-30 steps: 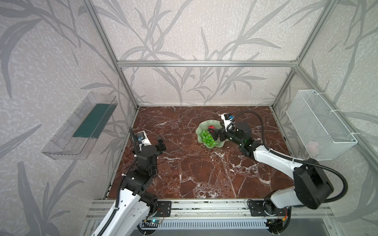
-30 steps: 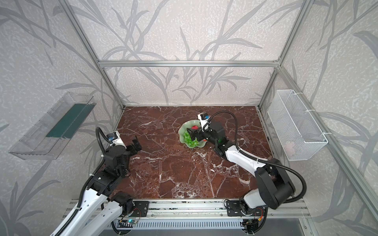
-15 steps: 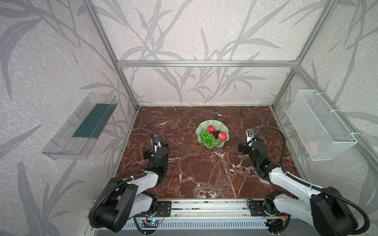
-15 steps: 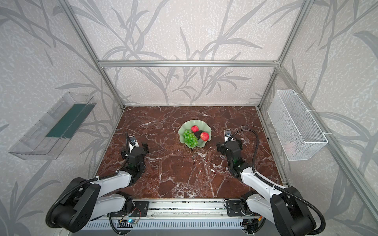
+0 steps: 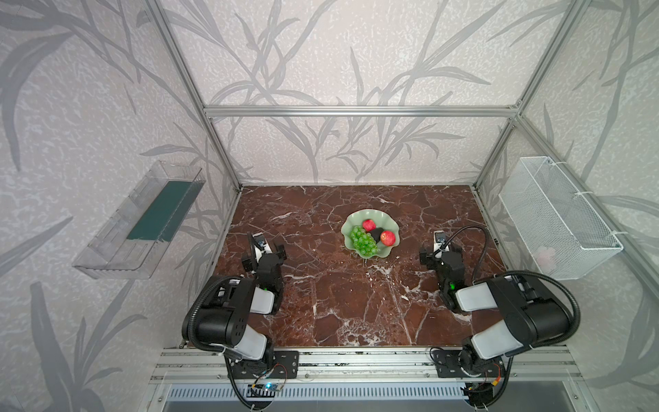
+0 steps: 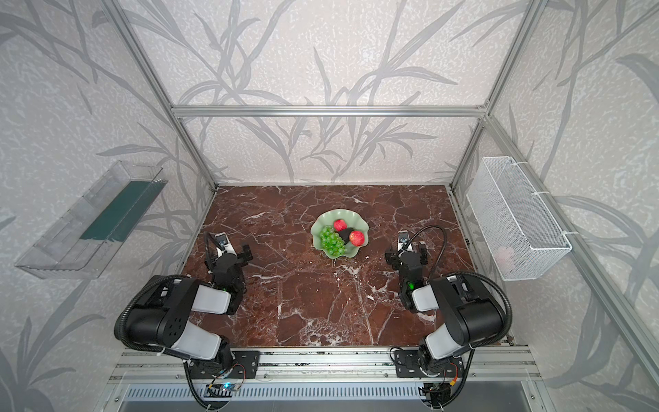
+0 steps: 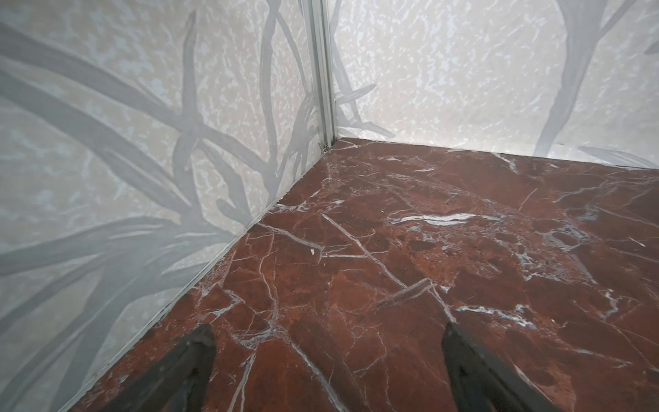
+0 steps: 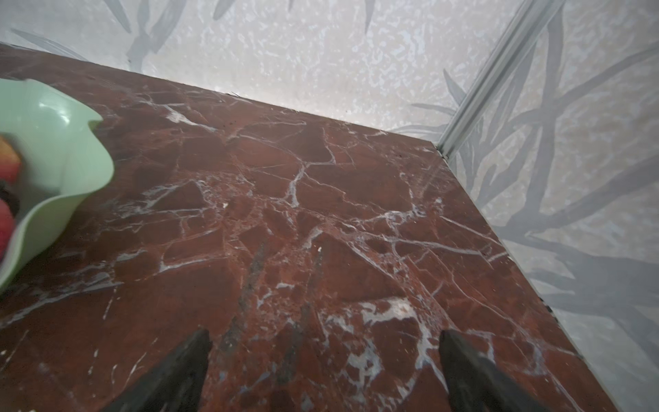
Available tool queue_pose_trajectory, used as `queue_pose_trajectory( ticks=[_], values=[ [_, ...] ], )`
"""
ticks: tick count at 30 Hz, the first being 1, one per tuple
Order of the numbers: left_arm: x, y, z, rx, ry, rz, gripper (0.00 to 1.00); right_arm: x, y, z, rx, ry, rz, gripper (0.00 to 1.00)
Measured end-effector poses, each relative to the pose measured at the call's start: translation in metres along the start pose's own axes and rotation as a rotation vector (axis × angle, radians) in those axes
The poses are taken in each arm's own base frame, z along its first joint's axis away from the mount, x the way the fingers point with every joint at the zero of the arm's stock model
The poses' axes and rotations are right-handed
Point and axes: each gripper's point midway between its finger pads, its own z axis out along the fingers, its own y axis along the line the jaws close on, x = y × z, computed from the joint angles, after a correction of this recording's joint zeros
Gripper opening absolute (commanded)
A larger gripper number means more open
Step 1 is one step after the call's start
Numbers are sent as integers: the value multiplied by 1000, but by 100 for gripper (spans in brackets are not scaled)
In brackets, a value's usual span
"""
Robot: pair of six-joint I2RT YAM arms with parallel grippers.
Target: Place and organize the fake fruits in the fruit bowl
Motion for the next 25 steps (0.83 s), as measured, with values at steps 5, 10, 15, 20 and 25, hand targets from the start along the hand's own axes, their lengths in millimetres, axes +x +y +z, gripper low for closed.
queue_pose_trajectory(
  ticks=[5, 10, 15, 20, 25],
  values=[
    [9, -6, 9, 46, 34, -14, 99, 1, 4, 4, -53, -10, 6, 99],
    [7, -9, 15, 59, 43, -24, 99, -5, 4, 12, -85, -6, 23, 99],
    [7, -13, 16, 76, 52, -23, 99, -10, 2, 18, -100, -4, 39, 99],
    [7, -15, 18, 83, 60, -19, 99, -3, 4, 18, -110, 24, 39, 99],
    [-1, -20, 27, 86, 69, -16, 99, -1, 5, 18, -112, 35, 43, 99]
  ],
)
